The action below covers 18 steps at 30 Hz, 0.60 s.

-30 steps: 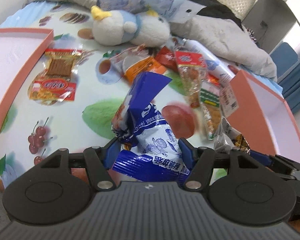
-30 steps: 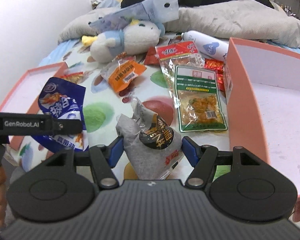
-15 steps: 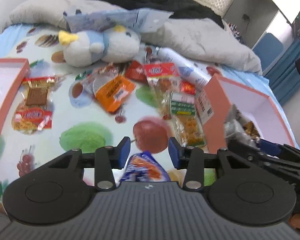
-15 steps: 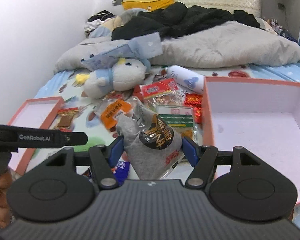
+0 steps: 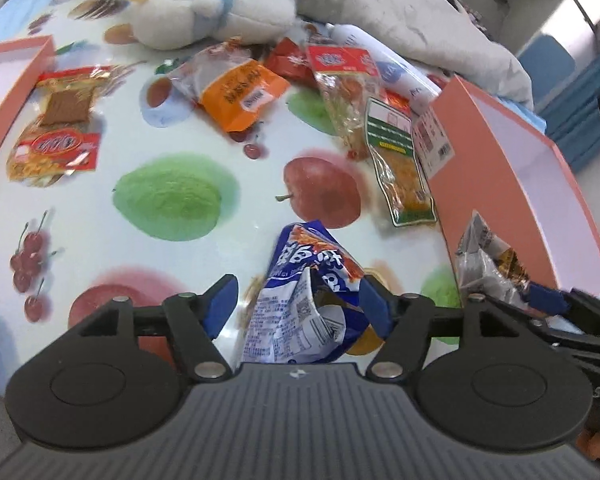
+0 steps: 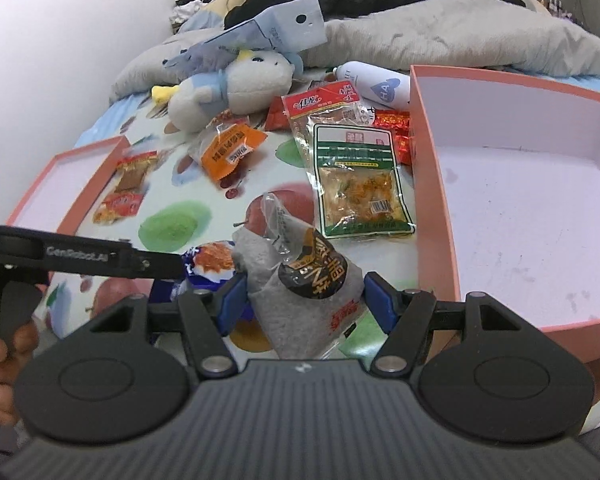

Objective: Organize snacks
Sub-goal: 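Lift the blue-white bag with the left tool while the right tool lifts the grey packet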

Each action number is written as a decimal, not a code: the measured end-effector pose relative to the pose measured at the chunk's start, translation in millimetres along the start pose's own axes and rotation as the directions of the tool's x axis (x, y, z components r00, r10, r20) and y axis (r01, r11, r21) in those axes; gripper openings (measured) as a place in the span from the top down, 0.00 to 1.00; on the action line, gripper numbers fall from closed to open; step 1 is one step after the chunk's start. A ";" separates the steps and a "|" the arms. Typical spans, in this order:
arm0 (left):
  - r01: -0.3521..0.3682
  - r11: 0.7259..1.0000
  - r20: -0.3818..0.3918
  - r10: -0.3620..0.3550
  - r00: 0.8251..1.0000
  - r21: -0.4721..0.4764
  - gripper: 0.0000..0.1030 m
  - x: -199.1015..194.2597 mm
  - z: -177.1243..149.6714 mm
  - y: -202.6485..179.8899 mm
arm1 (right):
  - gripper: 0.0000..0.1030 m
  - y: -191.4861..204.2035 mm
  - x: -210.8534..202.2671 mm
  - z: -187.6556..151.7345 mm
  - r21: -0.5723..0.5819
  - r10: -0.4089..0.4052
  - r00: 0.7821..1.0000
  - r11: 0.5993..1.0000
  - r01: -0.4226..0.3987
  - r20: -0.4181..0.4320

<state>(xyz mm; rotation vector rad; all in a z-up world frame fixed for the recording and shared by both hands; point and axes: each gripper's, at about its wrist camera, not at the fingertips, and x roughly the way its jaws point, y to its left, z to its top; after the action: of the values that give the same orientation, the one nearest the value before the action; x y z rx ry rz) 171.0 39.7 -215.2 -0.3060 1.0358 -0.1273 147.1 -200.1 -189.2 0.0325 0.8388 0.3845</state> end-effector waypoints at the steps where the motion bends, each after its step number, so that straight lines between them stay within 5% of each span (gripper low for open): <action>1: -0.020 1.000 -0.008 0.020 1.000 0.017 0.30 3.9 0.6 -2.9 | 0.36 -0.3 -0.3 0.1 0.001 -0.002 1.000 1.000 0.002 0.001; 13: -0.028 0.995 -0.088 0.036 0.995 0.096 0.33 43.2 -8.9 -19.0 | 0.35 -4.0 0.5 1.6 0.008 -0.011 1.000 1.000 0.010 0.007; 18: -0.004 0.998 -0.084 0.009 0.996 0.064 0.48 45.6 -10.2 -19.2 | 0.35 -3.4 0.7 1.9 0.007 -0.012 1.000 1.000 0.012 0.007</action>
<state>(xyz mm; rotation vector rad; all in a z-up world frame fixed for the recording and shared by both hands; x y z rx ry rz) 186.2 8.2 -251.7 -0.2407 1.1139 -0.1683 150.0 -202.9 -189.0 0.0349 0.8333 0.3704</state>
